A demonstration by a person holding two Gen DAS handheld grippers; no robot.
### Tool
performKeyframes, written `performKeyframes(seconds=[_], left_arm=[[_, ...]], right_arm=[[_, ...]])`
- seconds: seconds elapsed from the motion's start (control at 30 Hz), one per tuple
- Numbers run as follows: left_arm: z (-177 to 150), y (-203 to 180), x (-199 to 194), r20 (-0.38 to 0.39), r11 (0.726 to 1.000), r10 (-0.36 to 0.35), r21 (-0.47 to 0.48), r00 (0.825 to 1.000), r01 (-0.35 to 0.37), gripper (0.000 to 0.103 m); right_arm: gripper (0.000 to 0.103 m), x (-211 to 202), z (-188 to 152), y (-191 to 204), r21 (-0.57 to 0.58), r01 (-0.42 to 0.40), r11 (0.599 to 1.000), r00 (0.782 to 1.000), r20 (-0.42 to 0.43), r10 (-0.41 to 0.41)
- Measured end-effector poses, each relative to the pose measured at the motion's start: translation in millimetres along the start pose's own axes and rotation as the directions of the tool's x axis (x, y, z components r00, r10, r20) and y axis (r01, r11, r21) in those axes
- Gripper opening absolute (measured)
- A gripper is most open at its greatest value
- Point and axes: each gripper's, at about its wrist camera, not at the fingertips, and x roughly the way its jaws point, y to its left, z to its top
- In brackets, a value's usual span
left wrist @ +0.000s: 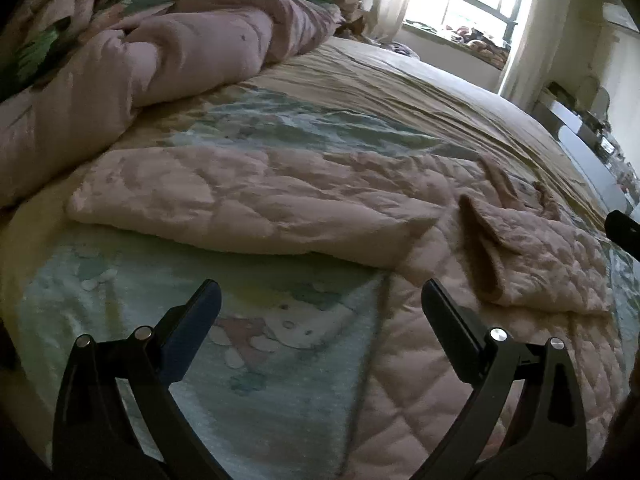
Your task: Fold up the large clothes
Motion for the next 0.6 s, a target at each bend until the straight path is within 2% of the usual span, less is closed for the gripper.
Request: performKeyframes(seconds=[0.6], left_arm=[[6.8,80.0,28.1,-0.021,0.987,0.036,-0.158,0.999,-0.038,0.094]], right_arm=[[0.098,59.6,3.1,63.7,-0.097,-0.079,0.992,0.995,-0.074,0.072]])
